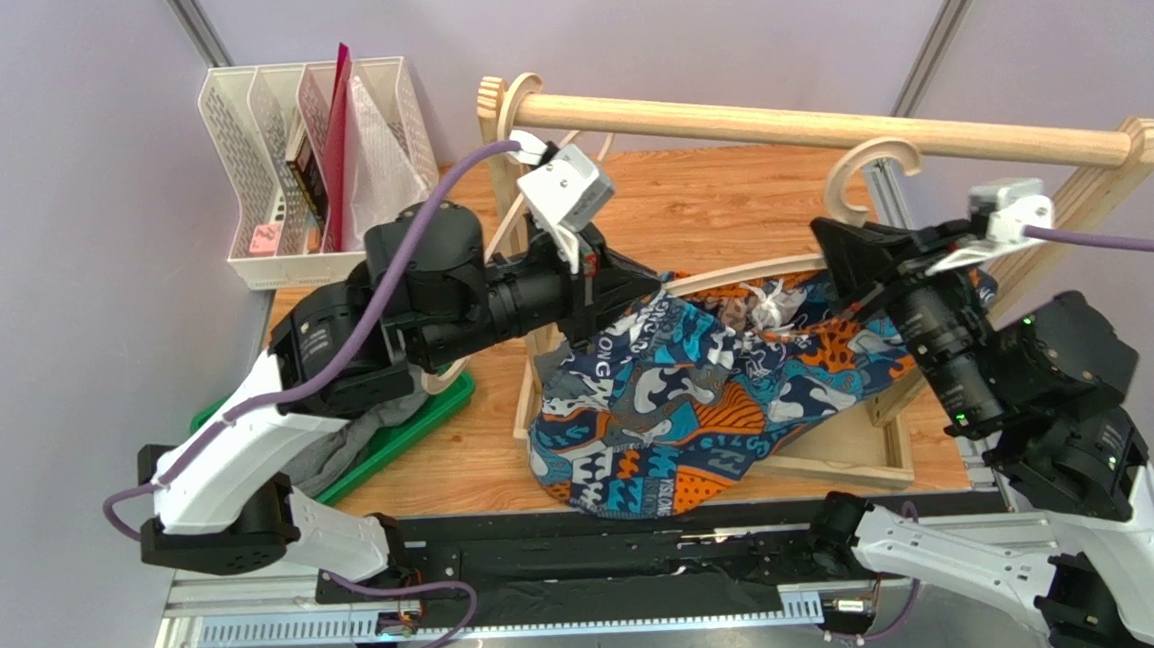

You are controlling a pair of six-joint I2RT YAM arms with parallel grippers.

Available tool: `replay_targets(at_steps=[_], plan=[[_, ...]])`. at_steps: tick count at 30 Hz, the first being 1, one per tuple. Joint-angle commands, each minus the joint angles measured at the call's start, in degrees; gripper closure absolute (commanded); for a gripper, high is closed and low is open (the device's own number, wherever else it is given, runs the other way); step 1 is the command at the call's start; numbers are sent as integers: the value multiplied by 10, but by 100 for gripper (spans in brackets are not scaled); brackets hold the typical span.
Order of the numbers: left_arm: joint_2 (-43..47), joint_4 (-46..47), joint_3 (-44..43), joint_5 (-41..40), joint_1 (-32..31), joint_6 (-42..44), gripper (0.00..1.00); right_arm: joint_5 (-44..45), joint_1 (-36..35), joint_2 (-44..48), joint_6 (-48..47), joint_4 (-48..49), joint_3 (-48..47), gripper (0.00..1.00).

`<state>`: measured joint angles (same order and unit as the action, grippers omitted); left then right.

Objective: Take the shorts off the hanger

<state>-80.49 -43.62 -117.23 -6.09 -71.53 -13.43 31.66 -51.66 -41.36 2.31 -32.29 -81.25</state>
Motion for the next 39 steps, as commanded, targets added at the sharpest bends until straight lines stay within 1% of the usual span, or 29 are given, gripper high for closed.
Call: replay_targets(at_steps=[1,6,12,15,18,21,24,25,27,31,33,35,37,39], plan=[[47,46,16,-23,0,-7,100,105,2,39,24,77,10,100],[63,56,44,-25,0,-12,100,154,1,56,59,81,16,100],[79,69,67,-21,0,-20,100,147,2,63,142,59,12,100],[88,70,76,-24,0,-24,100,157,2,73,172,52,12,100],[98,78,89,-20,0,-28,100,148,2,79,190,51,12,100],[100,83,96,-17,0,-32,100,117,2,76,232,52,14,100],[97,87,104,-13,0,-36,100,49,2,66,291,52,13,100],[97,88,110,-12,0,-40,100,11,2,63,321,55,14,100],[100,94,117,-9,0,-42,100,-16,2,57,345,64,14,100],[108,100,128,-2,0,-49,100,-66,2,41,336,83,7,100],[110,85,119,-3,0,-43,100,-87,1,40,311,99,4,100],[110,57,90,-6,0,-38,100,-121,1,37,300,113,-2,100],[116,48,78,12,0,-28,100,-142,2,38,302,125,-5,100],[127,43,84,27,0,-28,100,-150,1,38,307,141,-9,100]])
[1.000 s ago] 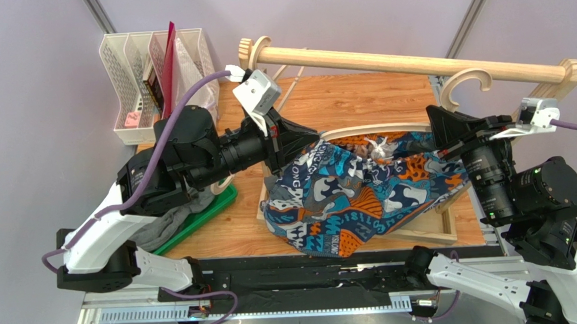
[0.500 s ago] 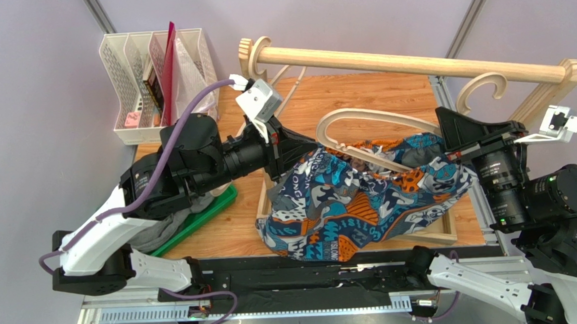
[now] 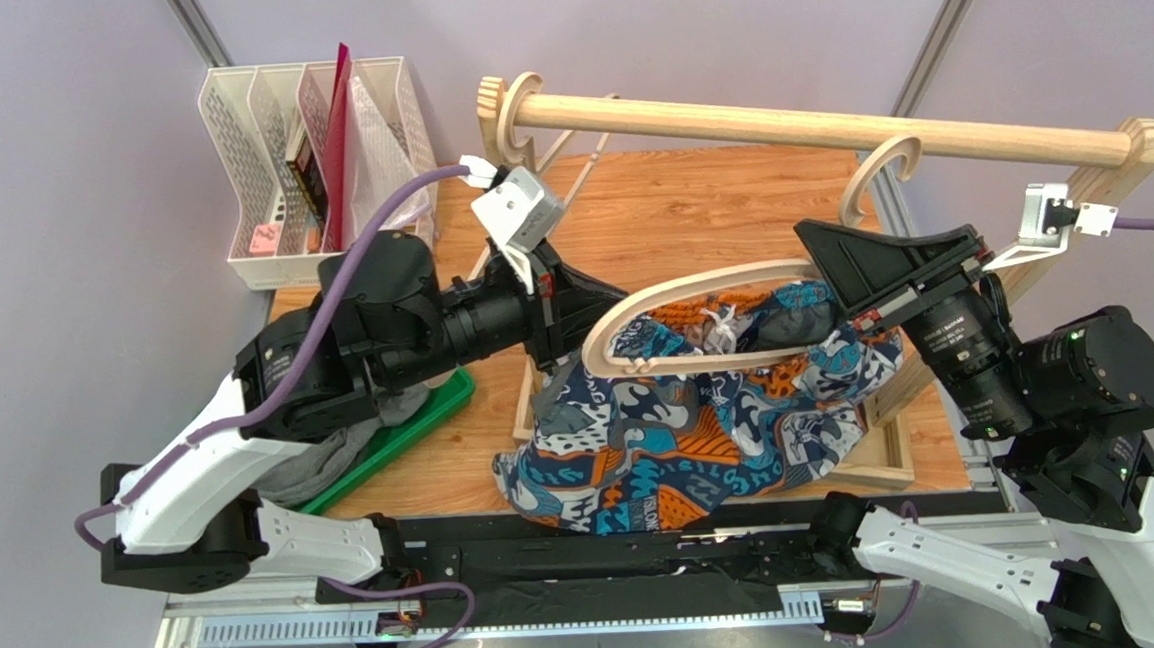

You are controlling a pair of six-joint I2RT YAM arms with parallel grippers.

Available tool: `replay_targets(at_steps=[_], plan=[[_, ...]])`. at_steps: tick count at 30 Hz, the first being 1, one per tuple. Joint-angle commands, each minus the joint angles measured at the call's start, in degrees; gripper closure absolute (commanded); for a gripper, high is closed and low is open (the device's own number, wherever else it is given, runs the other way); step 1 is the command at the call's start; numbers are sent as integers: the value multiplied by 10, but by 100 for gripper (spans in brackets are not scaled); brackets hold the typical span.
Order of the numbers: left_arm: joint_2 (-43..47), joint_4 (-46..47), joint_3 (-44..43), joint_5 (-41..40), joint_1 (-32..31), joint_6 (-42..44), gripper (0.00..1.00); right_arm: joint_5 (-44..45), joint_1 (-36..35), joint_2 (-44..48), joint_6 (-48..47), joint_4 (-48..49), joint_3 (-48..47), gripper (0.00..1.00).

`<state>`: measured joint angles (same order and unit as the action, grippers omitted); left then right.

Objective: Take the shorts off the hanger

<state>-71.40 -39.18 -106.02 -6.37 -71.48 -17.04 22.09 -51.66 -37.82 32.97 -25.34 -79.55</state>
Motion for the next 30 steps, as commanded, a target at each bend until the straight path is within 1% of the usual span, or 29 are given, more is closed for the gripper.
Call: replay_targets(at_steps=[1,3,4,7,10,14,15,18,22,24,26,28,30], plan=[[42,1,-13,47,-1,6,100,-63,1,1,0,74,-32,100],[63,12,12,60,-1,-2,100,-67,2,-7,-10,77,-43,100],[71,17,41,87,-1,-4,100,-64,1,-10,-14,75,-50,100],[111,28,92,101,-1,-10,100,-55,2,-10,-26,69,-54,100],[159,12,116,80,-1,-11,100,-44,2,-6,-33,68,-49,100],[219,-14,116,65,-1,-3,100,-40,2,-8,-37,67,-47,100],[225,-30,113,41,-1,-3,100,-41,2,-10,-36,67,-47,100],[248,-55,112,28,-1,-5,100,-41,2,-14,-34,68,-41,100],[288,-85,132,-10,-1,-14,100,-41,2,-26,-34,73,-40,100],[321,-74,159,-14,-1,-34,100,-42,1,-37,-13,79,-44,100],[318,-41,187,15,-1,-42,100,-58,2,-49,33,102,-35,100],[295,-15,208,36,-1,-58,100,-91,2,-66,89,129,-22,100],[254,22,216,45,-1,-72,100,-114,2,-94,116,152,-22,100]])
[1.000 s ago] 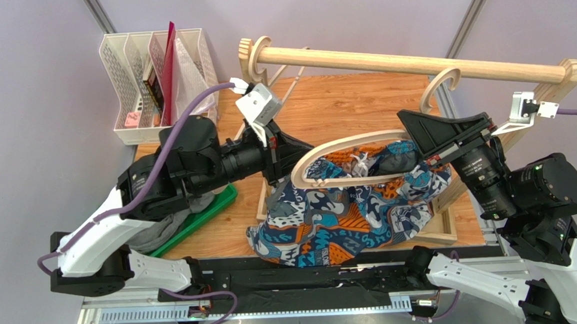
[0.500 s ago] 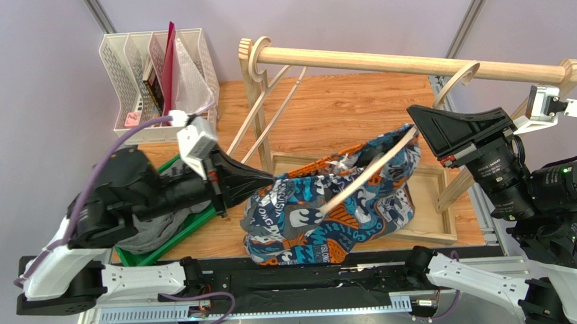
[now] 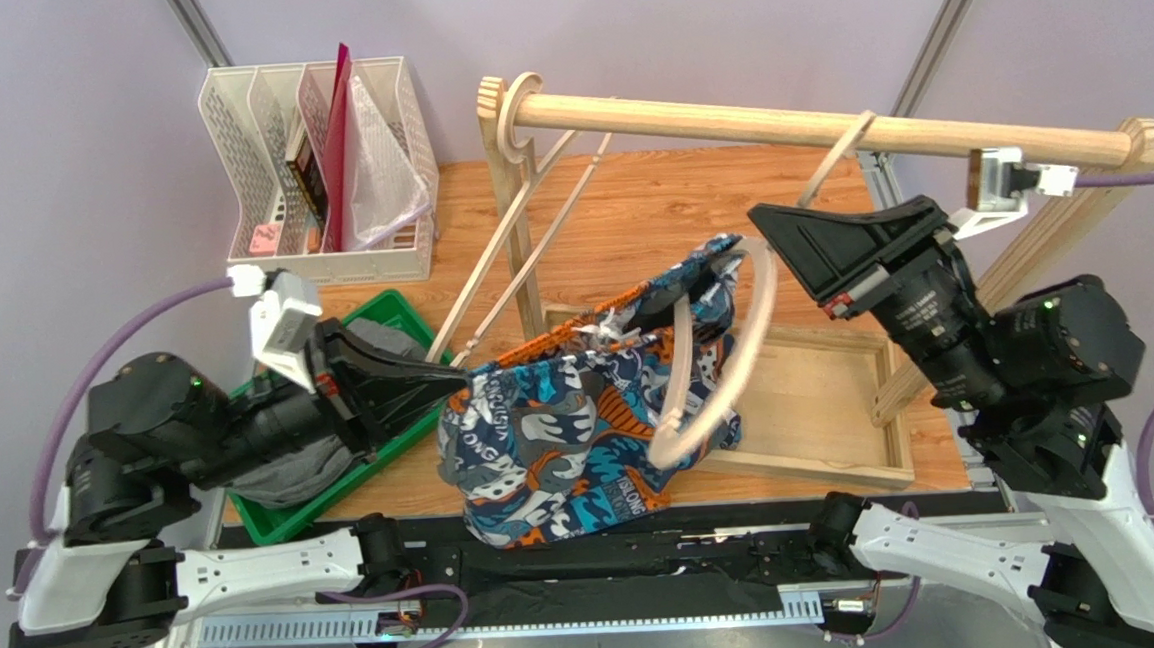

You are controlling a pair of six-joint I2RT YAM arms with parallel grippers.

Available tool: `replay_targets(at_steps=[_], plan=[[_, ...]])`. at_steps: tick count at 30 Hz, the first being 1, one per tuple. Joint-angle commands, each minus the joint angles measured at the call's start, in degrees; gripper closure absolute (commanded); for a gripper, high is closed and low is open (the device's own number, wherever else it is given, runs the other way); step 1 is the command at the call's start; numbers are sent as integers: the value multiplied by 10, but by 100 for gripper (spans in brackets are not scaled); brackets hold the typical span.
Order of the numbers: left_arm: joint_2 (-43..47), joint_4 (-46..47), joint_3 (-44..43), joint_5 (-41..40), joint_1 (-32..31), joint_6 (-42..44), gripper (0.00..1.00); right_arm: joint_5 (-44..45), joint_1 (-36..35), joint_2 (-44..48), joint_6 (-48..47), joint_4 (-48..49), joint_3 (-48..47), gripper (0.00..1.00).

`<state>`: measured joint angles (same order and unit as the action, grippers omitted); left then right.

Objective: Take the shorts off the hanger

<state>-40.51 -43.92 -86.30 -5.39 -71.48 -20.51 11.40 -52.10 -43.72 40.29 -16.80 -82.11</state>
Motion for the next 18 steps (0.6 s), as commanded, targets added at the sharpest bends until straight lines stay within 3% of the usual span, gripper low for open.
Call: replay_targets(at_steps=[1,7,12,18], plan=[[-73,80,16,40,-1,-43,100,-34,6,-44,71,66,-3,100],[-162,60,-26,50,-1,-24,100,-149,6,-86,128,84,-49,100],[-133,59,-15,55,-1,-15,100,-165,5,-75,126,90,-73,100],[-73,6,16,-7,-1,-28,100,-121,6,-45,69,74,-67,100]])
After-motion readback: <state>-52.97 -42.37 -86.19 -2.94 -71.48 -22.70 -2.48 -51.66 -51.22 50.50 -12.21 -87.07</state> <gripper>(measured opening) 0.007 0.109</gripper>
